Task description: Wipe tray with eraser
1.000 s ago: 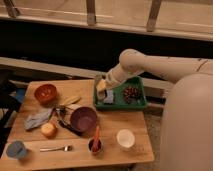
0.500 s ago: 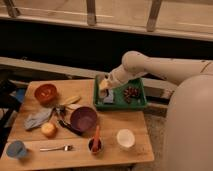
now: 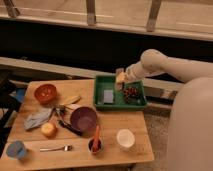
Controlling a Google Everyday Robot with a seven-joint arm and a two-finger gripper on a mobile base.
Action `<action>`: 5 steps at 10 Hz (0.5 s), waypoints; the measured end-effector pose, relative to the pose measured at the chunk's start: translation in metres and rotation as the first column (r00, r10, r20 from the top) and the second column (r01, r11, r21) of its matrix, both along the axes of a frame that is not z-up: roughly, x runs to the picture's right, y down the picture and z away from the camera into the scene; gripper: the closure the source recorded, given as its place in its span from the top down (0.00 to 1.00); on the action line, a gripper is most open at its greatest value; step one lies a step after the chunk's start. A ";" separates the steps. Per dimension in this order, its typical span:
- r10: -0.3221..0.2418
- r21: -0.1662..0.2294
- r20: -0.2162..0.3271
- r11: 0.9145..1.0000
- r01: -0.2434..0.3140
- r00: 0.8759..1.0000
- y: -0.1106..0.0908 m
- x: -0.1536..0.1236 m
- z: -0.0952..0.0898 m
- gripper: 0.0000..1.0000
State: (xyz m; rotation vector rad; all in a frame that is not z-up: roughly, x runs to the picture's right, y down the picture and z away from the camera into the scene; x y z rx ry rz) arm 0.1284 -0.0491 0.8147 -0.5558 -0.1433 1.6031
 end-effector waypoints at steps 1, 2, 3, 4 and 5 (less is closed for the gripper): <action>0.009 -0.013 -0.017 1.000 -0.009 1.000 0.002 0.006 0.006 0.00; 0.009 -0.037 -0.036 0.999 -0.010 0.999 0.006 0.010 0.015 0.00; 0.002 -0.066 -0.052 0.998 -0.005 0.999 0.012 0.011 0.026 0.00; 0.002 -0.098 -0.065 0.995 -0.008 0.998 0.017 0.010 0.033 0.00; 0.001 -0.110 -0.068 0.994 -0.008 0.998 0.019 0.009 0.035 0.00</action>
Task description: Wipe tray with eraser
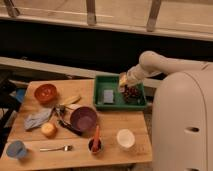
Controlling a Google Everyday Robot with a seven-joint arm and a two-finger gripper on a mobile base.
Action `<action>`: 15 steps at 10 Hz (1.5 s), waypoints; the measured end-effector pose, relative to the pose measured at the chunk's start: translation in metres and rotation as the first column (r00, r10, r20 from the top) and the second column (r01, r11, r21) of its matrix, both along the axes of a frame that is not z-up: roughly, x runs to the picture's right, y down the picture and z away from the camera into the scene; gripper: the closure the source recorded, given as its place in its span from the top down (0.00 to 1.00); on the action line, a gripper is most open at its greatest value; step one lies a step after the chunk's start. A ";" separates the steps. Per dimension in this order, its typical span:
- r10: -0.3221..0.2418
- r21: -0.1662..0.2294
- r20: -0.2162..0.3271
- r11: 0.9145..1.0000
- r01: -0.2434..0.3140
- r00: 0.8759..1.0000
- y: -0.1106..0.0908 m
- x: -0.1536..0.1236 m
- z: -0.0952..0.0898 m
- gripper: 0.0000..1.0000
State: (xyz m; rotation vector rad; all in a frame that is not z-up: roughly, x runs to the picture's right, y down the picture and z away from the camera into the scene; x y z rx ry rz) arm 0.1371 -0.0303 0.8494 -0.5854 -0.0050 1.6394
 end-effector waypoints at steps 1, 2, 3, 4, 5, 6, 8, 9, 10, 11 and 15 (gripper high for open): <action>0.001 -0.001 -0.001 1.000 -0.001 1.000 0.000 0.001 0.000 0.00; 0.003 0.000 -0.004 1.000 -0.003 1.000 0.001 0.004 0.000 0.00; 0.002 0.000 -0.003 1.000 -0.002 1.000 0.000 0.003 0.000 0.00; -0.001 -0.003 -0.002 1.000 0.001 1.000 0.001 0.001 0.000 0.00; 0.005 -0.021 -0.004 1.000 -0.005 1.000 0.004 0.002 0.003 0.00; 0.010 -0.038 -0.005 0.999 -0.011 1.000 0.010 0.003 0.007 0.00; 0.031 -0.088 -0.007 0.996 -0.031 1.000 0.033 0.005 0.029 0.00; 0.038 -0.100 -0.007 0.994 -0.039 0.999 0.039 0.006 0.036 0.00; 0.045 -0.109 0.000 0.993 -0.045 0.999 0.044 0.004 0.043 0.00; 0.046 -0.108 0.011 0.993 -0.045 0.999 0.044 0.001 0.045 0.00; 0.015 -0.088 0.087 0.996 -0.007 0.996 0.035 -0.033 0.037 0.00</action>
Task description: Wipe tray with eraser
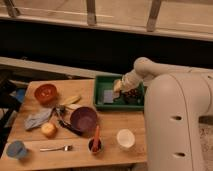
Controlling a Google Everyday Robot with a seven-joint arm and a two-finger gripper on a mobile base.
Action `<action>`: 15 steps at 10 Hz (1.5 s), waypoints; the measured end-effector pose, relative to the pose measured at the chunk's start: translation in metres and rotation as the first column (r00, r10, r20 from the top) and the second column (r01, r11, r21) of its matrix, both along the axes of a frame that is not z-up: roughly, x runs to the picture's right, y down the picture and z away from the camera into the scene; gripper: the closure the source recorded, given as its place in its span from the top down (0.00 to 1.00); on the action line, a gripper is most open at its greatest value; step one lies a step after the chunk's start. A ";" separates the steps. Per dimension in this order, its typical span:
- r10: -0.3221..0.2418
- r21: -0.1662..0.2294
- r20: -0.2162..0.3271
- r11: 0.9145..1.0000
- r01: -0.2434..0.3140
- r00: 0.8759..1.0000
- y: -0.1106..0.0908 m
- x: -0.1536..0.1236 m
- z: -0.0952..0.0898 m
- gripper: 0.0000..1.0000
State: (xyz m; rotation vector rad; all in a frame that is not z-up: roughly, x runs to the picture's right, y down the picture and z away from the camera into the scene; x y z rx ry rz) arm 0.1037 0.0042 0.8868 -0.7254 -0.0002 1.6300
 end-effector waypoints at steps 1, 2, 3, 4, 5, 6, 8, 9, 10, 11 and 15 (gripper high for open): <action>-0.008 0.000 0.011 1.000 0.008 1.000 0.002 -0.004 -0.002 0.00; -0.017 -0.011 0.025 1.000 0.017 1.000 0.006 -0.008 -0.004 0.00; -0.023 -0.031 0.033 0.999 0.024 0.999 0.015 -0.008 -0.005 0.00; -0.026 -0.041 0.029 0.999 0.027 0.999 0.021 -0.006 -0.005 0.00; -0.025 -0.055 0.012 0.998 0.026 1.000 0.029 0.003 -0.007 0.00; -0.013 -0.059 -0.010 0.998 0.012 1.000 0.029 0.013 -0.007 0.00; 0.015 -0.034 -0.066 0.999 -0.017 0.998 0.015 0.038 -0.005 0.00; 0.016 -0.009 -0.085 1.000 -0.017 0.996 0.000 0.044 -0.001 0.00; 0.011 0.008 -0.088 1.000 -0.010 0.996 -0.010 0.042 0.002 0.00; 0.007 0.019 -0.084 1.000 -0.005 0.996 -0.017 0.038 0.003 0.00; -0.049 0.034 -0.030 0.998 0.050 0.998 -0.015 -0.008 -0.002 0.00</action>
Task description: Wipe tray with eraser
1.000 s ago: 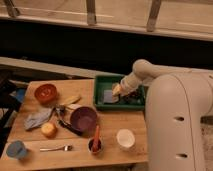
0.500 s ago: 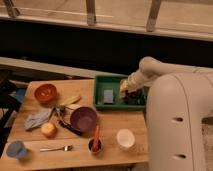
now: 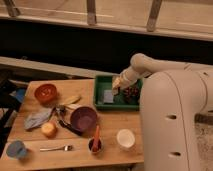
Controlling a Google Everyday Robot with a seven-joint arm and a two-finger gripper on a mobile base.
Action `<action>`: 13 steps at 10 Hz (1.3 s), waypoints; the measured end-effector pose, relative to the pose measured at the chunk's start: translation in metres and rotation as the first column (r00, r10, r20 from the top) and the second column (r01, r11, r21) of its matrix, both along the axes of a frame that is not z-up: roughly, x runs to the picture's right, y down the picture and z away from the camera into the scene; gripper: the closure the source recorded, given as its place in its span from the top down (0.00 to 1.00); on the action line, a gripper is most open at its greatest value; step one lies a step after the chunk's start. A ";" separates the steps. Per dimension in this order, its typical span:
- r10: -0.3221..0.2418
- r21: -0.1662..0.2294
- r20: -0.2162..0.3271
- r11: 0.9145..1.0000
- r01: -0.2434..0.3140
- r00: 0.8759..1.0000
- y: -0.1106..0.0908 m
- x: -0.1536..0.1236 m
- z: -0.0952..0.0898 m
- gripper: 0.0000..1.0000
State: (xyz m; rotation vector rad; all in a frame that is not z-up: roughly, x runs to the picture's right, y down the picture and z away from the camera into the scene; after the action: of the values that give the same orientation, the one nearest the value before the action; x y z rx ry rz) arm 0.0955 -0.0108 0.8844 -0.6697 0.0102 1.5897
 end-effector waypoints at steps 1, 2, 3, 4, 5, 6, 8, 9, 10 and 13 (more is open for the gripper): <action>-0.005 -0.009 -0.002 1.000 0.005 1.000 0.005 0.000 -0.001 0.00; -0.004 -0.026 -0.017 1.000 0.003 1.000 0.014 0.006 -0.002 0.00; -0.001 -0.035 -0.038 0.999 0.000 0.999 0.020 0.015 -0.003 0.00; 0.007 -0.046 -0.071 0.999 -0.011 0.997 0.027 0.034 -0.003 0.00; 0.011 -0.046 -0.095 0.999 -0.016 0.995 0.029 0.050 -0.004 0.00; 0.015 -0.044 -0.111 0.999 -0.020 0.994 0.029 0.062 -0.004 0.00; 0.018 -0.029 -0.129 0.999 -0.022 0.992 0.021 0.073 0.001 0.00; 0.018 -0.022 -0.128 1.000 -0.021 0.992 0.017 0.072 0.003 0.00; 0.015 -0.012 -0.118 1.000 -0.017 0.993 0.010 0.063 0.007 0.00; 0.011 -0.011 -0.084 1.000 -0.012 0.996 0.003 0.019 0.016 0.00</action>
State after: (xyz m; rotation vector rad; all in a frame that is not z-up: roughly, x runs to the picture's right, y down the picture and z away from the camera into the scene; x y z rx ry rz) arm 0.1148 -0.0076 0.9004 -0.6123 0.0784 1.6292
